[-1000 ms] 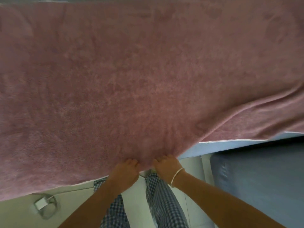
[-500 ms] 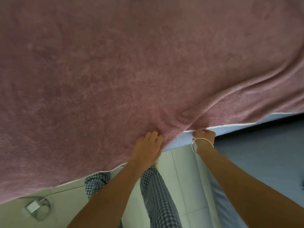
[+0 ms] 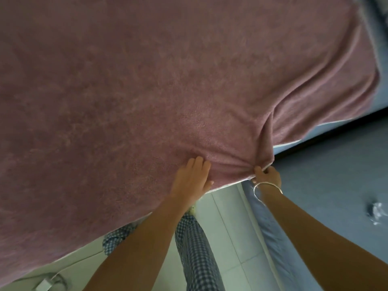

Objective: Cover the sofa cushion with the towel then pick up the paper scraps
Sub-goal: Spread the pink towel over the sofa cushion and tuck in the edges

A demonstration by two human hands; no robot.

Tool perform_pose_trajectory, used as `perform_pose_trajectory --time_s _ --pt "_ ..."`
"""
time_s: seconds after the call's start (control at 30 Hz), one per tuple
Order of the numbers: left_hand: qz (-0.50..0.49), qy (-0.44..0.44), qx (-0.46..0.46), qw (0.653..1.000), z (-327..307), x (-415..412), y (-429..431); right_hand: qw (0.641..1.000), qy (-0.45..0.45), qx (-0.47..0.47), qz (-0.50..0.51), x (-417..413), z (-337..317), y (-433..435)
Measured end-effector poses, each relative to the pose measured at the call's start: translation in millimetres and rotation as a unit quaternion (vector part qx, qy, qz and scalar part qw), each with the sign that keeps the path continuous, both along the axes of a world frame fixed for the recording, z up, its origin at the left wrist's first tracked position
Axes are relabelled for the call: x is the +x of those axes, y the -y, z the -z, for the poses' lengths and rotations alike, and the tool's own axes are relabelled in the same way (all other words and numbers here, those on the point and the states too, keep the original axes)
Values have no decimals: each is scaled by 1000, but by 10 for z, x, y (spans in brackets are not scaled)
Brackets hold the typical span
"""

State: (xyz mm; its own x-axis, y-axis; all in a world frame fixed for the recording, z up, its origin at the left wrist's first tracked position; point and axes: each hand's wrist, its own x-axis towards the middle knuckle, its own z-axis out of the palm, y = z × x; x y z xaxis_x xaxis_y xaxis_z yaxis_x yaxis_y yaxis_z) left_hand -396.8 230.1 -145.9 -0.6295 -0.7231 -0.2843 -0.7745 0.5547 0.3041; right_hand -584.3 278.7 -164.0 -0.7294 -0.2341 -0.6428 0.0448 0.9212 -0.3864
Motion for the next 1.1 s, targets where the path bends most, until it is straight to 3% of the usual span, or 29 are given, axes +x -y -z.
perform_pose_trajectory --time_s 0.07,0.2,0.33,0.43,0.57,0.7,0.8,0.93,1.0,1.1 --pt "18 22 55 998 12 -76 -32 995 83 -30 49 0 52 15" --pt "53 50 65 995 -9 -239 16 974 206 -52 71 49 89 154" --pt "91 65 22 993 19 -294 44 969 228 -50 82 146 154 233" --pt "85 30 11 996 126 -317 52 963 247 -44 100 166 138 235" --pt "83 30 49 995 5 -366 127 977 158 -57 133 -44 60 218" --pt "97 29 103 990 -62 -407 311 1000 12 -2 -7 -467 -94 307" --pt "90 -11 31 995 -108 -538 457 987 -84 10 -134 -859 -217 399" --pt "94 -49 -23 994 16 -919 501 921 -178 92 -333 -1371 -216 506" --pt "95 -56 -36 993 35 -1186 506 855 -244 110 -444 -1537 -180 567" --pt "80 -82 -41 993 113 -1694 446 722 -338 83 -598 -1861 1 592"
